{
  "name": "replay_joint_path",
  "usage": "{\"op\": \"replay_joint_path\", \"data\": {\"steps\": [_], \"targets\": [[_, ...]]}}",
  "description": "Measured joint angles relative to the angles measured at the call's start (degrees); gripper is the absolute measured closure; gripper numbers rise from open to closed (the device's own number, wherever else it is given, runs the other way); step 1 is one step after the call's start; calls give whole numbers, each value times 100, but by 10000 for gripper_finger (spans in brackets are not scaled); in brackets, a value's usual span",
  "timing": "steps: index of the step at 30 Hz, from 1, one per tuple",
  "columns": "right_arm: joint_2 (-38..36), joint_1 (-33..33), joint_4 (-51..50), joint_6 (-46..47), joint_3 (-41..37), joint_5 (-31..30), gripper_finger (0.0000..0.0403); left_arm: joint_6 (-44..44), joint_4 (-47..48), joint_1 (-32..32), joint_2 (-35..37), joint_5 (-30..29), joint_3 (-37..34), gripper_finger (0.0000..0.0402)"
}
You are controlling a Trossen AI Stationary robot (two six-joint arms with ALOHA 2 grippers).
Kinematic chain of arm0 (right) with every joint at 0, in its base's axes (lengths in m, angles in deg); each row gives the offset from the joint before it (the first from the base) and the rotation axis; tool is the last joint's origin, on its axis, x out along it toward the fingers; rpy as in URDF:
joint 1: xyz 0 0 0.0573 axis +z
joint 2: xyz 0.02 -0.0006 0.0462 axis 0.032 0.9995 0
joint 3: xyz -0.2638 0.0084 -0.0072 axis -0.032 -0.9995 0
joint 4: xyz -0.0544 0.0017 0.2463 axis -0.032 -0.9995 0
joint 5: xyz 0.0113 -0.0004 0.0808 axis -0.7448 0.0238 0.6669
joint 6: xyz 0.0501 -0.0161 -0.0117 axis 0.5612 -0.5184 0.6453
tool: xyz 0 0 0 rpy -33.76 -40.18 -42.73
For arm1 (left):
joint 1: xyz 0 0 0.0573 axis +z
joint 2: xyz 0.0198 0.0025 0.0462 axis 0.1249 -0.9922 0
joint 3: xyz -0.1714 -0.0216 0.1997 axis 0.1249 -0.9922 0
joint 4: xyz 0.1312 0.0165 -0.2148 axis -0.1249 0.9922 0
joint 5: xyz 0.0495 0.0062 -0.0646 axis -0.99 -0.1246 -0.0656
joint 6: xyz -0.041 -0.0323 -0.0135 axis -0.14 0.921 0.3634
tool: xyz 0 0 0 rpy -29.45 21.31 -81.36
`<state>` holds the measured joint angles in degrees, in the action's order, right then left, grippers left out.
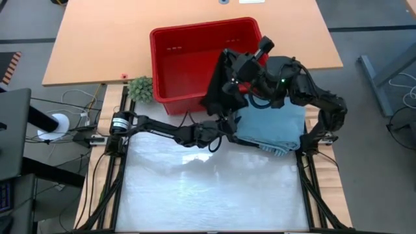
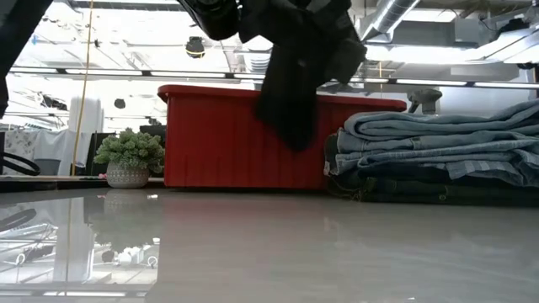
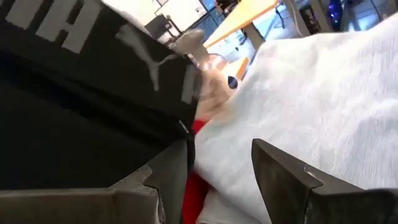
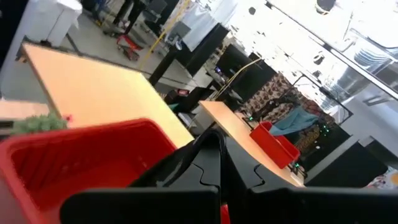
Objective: Fold Laundry from Bin
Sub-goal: Fold the black boxer short
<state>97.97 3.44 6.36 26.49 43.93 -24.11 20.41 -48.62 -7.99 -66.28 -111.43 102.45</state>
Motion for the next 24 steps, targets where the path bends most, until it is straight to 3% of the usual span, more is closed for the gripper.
{"op": "replay_joint_path", "data": {"steps": [4,16,20,24], "targets": [[236,38,-176,2,401,-26,379,-158,-244,10,-6,-451,-1,235],[240,257,-234,195,357,-113,379,-545,-911,-53,7,-1649,0,240],[236,246,-372,199,357,-210,379,-694,-1049,-165,136,-1947,1,287],[227,246,-806,199,357,-309,379,-1001,-1010,-293,251,-2113,0,378]]}}
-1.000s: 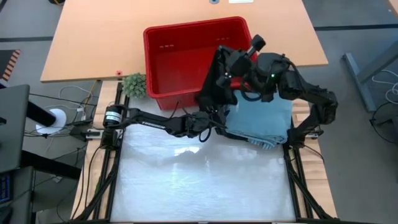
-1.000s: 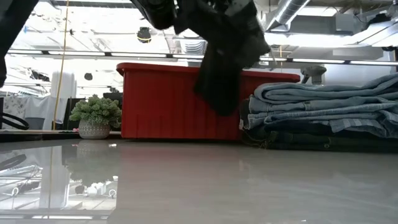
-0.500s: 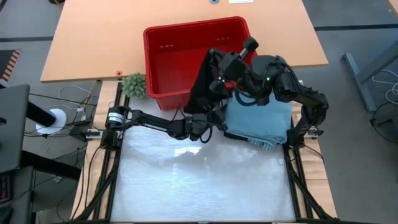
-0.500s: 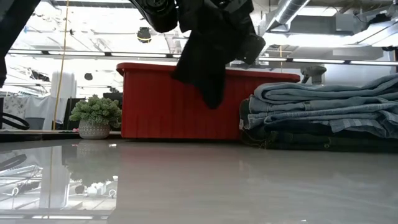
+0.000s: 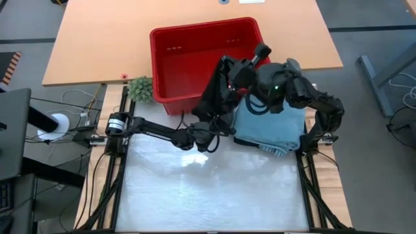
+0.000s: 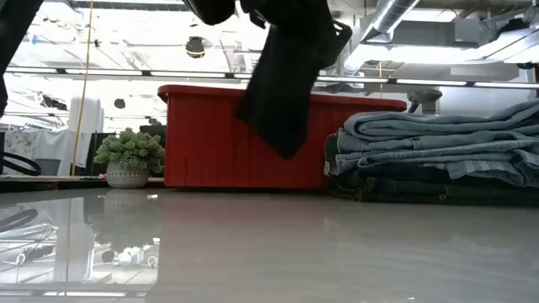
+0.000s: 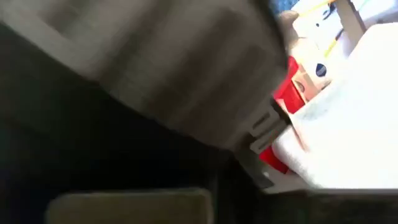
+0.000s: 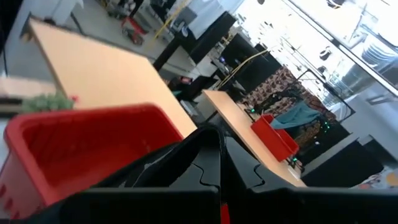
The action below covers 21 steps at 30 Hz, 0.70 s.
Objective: Fold Laundry from Bin
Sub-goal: Fold the black boxer short
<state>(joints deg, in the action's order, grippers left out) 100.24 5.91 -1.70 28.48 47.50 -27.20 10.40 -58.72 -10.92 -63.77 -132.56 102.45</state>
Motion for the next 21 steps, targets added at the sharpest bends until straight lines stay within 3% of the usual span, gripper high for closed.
{"op": "replay_joint_path", "data": {"steps": [4,12,17,21], "targets": [[-94,-155,-478,-5,-4,-150,379,-348,34,-193,189,-279,-2,398],[-561,-961,-1336,351,-2,-163,379,-870,159,-805,808,-1012,-1,401],[-803,-1228,-2135,1054,-2,-136,379,-1403,206,-1098,1151,-1728,-2,401],[-898,-1226,-2871,1719,-2,-122,379,-1313,570,-1275,1531,-1960,-2,401]]}}
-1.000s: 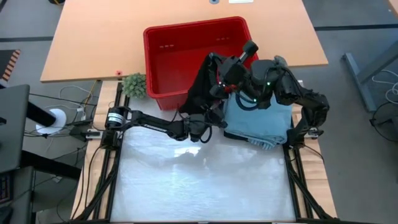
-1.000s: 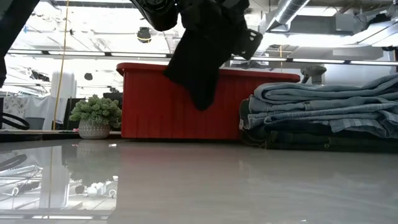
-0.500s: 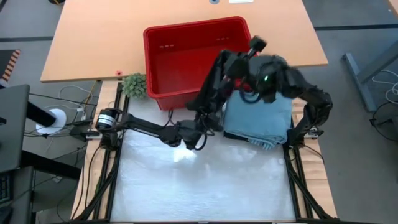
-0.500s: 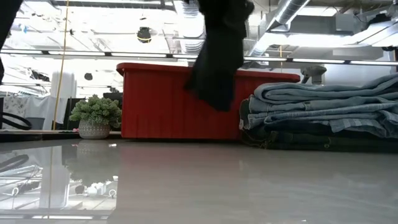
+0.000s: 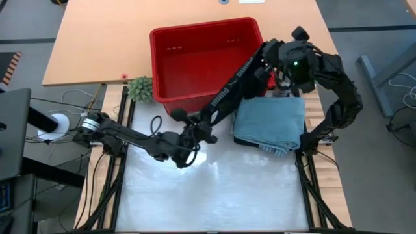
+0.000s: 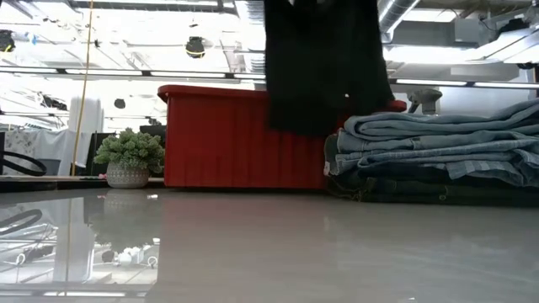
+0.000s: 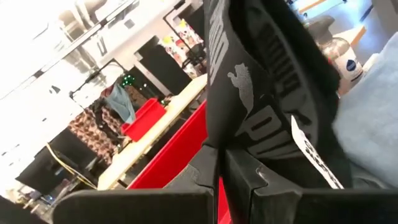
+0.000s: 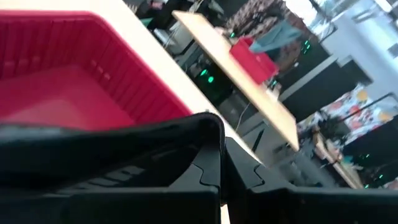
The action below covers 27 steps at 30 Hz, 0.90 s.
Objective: Fold Laundry from Bin
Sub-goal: Fold the black boxer short
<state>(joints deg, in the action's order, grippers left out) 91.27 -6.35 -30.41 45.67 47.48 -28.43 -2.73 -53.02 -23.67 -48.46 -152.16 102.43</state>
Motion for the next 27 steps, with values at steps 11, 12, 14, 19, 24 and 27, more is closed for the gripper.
{"op": "replay_joint_path", "data": {"steps": [11,12,14,19,24,27], "targets": [[-5,702,-1870,2639,0,1048,379,515,1591,-422,1014,-583,0,401],[-3,851,-1905,2847,0,1124,379,538,1635,-495,1082,-620,0,401],[-3,1212,-1898,3239,0,1285,379,610,1755,-663,1216,-647,0,401],[-5,2301,-1905,4503,0,1477,379,899,1907,-1226,1483,-656,0,401],[72,3451,-1907,5887,0,1521,379,1436,1905,-2078,1758,-654,0,401],[221,4056,-1909,6779,0,1402,379,2021,2003,-2602,1902,-656,0,401]]}}
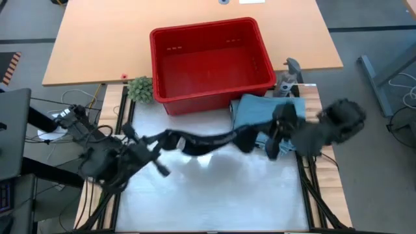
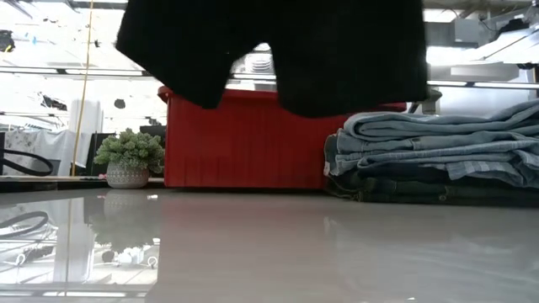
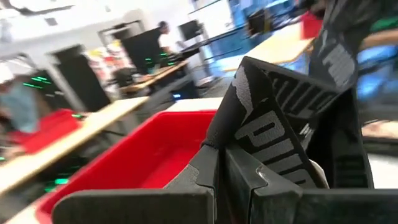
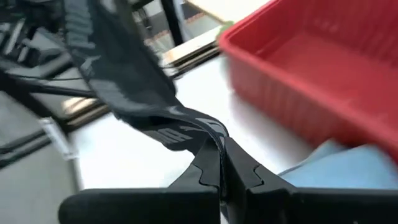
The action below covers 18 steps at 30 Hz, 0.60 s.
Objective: Fold Laundry from Bin
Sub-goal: Fold the black boxer short
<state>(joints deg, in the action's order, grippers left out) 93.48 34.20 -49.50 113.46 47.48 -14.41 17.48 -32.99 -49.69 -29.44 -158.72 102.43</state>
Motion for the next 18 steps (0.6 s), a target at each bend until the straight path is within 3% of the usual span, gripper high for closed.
{"op": "replay_joint_path", "data": {"steps": [5,8,12,14,18], "targets": [[550,737,0,1164,-2,-197,379,1437,861,-624,17,18,0,401],[937,985,4,1958,-2,-197,379,3138,1901,-914,17,19,0,401],[1444,1263,155,2837,-7,-196,379,6035,3388,-1280,15,70,0,401],[1638,1386,294,3235,-11,-197,379,7587,4105,-1386,17,433,0,401],[1907,1591,517,3870,-9,-219,379,10411,5461,-1417,13,1770,0,401]]}}
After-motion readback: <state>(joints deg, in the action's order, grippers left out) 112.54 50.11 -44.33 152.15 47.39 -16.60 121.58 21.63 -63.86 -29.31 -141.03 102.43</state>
